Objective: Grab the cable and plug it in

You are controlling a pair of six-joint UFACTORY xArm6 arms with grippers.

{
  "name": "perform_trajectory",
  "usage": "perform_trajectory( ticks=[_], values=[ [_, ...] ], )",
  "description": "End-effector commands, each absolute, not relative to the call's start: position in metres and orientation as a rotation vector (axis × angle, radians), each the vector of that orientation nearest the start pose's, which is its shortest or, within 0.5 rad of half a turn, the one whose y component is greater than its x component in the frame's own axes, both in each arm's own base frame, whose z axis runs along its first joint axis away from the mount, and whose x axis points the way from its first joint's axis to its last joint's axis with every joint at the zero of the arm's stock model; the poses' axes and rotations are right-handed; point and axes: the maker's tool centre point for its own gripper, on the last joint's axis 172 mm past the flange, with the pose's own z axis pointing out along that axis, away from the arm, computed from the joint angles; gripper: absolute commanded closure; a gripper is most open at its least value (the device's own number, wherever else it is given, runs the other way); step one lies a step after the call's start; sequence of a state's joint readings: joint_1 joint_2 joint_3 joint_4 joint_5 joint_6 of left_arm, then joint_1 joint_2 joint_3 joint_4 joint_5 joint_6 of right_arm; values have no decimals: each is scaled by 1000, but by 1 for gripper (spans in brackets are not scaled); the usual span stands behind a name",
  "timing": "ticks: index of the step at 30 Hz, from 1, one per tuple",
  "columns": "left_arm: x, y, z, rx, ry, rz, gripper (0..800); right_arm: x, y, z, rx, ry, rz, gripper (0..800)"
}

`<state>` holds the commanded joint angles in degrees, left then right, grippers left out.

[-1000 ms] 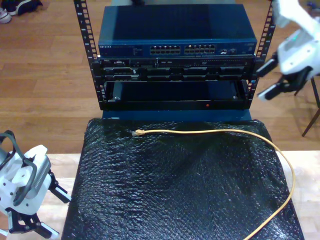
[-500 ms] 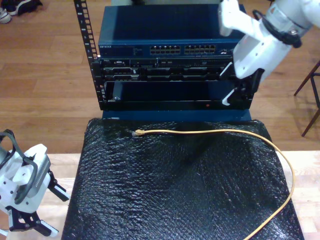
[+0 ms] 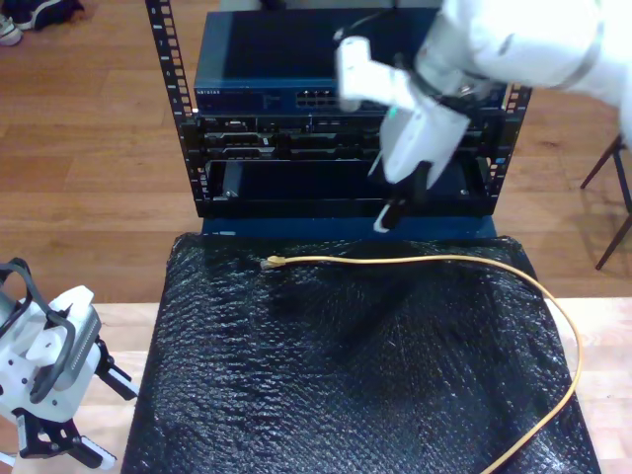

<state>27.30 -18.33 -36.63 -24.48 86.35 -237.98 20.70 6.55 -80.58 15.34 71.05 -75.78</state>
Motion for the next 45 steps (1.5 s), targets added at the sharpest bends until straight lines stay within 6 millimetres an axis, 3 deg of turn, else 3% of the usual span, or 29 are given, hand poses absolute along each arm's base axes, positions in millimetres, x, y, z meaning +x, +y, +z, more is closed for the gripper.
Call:
perform_trajectory(
  ticks=[6,12,20,26,35,45],
  values=[
    [249,5,170,1819,-1700,325,0,488,268,271,2267,2360,248,20],
    [249,5,170,1820,-1701,325,0,483,290,264,2285,2351,225,23],
    [249,5,170,1819,-1700,325,0,489,289,232,2215,2254,66,22],
    [248,4,170,1820,-1697,325,0,494,304,216,2196,2253,34,20],
    [247,4,169,1817,-1694,321,1,501,330,169,2157,2289,28,24],
    [247,3,169,1816,-1693,323,1,529,347,139,2143,2291,58,48]
  ],
)
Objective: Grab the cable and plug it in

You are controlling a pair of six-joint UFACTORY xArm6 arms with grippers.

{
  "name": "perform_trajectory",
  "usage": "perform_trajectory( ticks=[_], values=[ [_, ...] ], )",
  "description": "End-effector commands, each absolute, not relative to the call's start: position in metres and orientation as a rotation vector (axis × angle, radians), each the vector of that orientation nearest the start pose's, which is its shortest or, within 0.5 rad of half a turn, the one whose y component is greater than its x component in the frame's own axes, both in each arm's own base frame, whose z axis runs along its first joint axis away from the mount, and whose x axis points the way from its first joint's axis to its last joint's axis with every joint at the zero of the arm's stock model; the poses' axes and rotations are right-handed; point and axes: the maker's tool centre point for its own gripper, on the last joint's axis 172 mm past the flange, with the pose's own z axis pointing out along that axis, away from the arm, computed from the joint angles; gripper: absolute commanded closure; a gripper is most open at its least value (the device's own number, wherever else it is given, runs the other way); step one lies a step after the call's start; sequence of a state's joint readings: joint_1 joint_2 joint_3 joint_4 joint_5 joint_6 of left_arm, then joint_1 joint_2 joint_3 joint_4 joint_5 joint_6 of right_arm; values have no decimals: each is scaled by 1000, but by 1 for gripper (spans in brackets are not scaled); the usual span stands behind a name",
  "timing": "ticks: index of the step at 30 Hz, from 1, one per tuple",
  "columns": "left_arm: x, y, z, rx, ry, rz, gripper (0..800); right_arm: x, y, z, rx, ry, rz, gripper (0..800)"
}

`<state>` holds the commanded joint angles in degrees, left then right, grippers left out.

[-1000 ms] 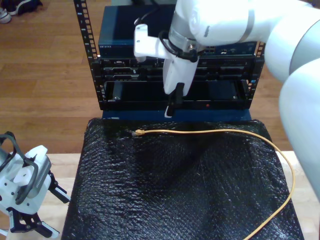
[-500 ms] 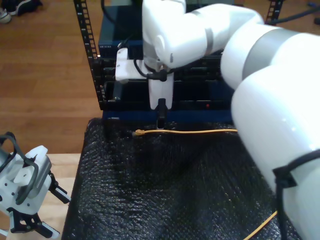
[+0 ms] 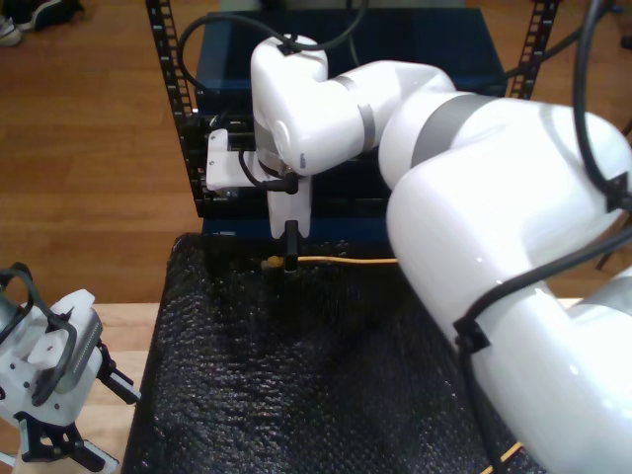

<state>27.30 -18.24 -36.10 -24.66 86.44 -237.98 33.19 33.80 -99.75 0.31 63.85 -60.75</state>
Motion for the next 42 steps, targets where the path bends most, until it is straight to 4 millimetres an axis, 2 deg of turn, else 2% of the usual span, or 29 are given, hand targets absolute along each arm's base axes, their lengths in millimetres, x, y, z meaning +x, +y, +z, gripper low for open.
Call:
perform_trajectory(
  ticks=[4,9,23,25,30,42],
  values=[
    [247,4,168,1817,-1695,322,0,540,352,132,2131,2287,63,67],
    [246,4,167,1815,-1687,317,0,550,347,121,2088,2275,38,102],
    [245,3,164,1809,-1677,311,0,546,345,103,2085,2281,-5,244],
    [245,3,164,1807,-1677,311,1,545,344,99,2089,2281,-13,245],
    [245,3,163,1806,-1676,308,0,543,349,97,2078,2289,-14,272],
    [244,3,162,1805,-1674,307,0,544,347,94,2038,2291,-27,398]
  ],
)
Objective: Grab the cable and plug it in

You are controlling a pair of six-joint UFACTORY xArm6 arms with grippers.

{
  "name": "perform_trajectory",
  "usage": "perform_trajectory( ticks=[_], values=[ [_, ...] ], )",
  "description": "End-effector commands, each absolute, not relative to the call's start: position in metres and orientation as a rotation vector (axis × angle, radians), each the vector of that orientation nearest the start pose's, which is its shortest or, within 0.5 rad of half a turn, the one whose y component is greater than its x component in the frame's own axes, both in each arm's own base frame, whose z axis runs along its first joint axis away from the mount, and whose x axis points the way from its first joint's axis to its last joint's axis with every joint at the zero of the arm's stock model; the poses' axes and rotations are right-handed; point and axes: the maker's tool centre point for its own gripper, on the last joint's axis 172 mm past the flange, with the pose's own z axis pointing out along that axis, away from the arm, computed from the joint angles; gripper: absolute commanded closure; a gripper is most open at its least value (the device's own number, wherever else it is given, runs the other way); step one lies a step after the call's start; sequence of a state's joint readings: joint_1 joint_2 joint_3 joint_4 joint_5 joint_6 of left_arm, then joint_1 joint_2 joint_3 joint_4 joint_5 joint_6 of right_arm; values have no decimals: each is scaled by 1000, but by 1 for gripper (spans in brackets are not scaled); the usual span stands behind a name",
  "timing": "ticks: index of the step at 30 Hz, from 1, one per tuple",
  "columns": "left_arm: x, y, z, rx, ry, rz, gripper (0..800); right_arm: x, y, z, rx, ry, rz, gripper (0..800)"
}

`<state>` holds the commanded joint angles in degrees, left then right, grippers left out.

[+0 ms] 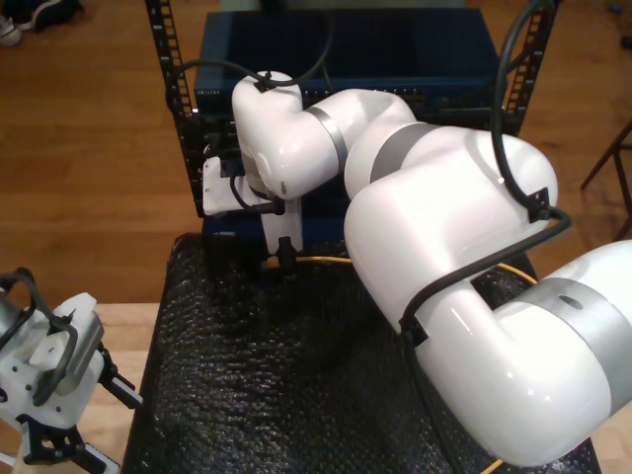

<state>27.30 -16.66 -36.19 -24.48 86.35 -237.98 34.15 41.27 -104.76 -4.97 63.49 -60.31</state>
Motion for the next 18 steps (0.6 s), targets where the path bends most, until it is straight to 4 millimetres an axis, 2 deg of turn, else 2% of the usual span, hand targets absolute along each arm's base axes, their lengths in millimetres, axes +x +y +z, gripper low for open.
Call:
perform_trajectory(
  ticks=[18],
  values=[
    [244,3,162,1805,-1674,307,0,544,351,95,2014,2278,-24,553]
  ],
)
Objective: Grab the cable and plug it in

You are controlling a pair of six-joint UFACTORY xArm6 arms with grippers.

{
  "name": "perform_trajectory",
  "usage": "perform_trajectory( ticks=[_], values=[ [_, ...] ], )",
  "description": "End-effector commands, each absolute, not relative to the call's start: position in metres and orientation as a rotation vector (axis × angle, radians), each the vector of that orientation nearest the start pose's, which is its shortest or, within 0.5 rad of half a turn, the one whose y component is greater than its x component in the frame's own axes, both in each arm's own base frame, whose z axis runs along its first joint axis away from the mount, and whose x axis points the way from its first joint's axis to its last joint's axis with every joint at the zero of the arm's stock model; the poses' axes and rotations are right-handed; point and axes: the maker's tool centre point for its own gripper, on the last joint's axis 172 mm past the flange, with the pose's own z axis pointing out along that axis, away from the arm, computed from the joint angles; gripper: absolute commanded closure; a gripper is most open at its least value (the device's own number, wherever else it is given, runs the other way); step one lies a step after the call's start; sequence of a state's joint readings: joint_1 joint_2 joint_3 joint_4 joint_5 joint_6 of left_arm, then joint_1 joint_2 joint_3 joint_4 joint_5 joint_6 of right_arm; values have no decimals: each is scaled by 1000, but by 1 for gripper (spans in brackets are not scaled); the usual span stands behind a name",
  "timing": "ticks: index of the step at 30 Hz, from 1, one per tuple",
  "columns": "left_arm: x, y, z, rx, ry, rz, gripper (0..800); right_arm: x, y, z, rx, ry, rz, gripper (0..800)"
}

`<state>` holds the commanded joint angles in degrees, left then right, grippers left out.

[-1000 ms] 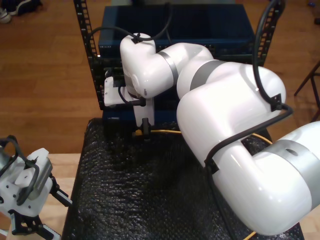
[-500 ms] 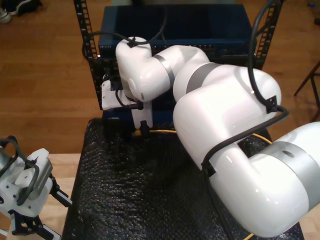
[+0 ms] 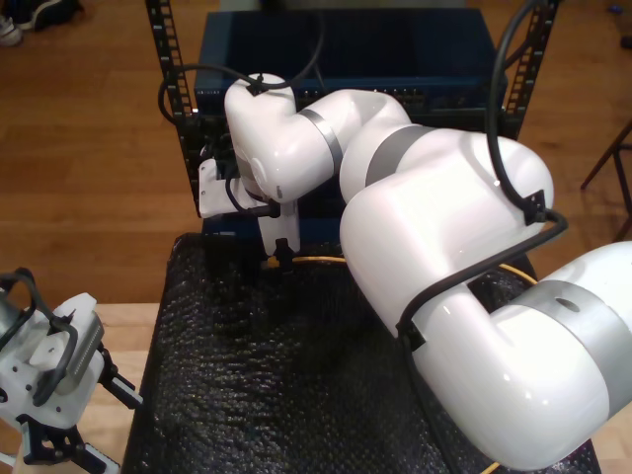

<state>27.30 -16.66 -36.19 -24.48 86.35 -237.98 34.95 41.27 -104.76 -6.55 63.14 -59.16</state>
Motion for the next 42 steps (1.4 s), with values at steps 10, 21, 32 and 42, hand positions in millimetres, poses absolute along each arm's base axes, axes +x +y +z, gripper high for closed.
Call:
perform_trajectory(
  ticks=[10,21,32,42],
  values=[
    [244,3,163,1804,-1674,307,0,542,352,92,2000,2282,-32,602],
    [245,3,163,1806,-1676,308,0,543,352,92,1999,2282,-33,632],
    [245,4,163,1805,-1676,308,1,543,348,97,1981,2243,-47,794],
    [246,3,167,1806,-1671,308,0,532,341,155,2002,2232,-41,794]
  ],
)
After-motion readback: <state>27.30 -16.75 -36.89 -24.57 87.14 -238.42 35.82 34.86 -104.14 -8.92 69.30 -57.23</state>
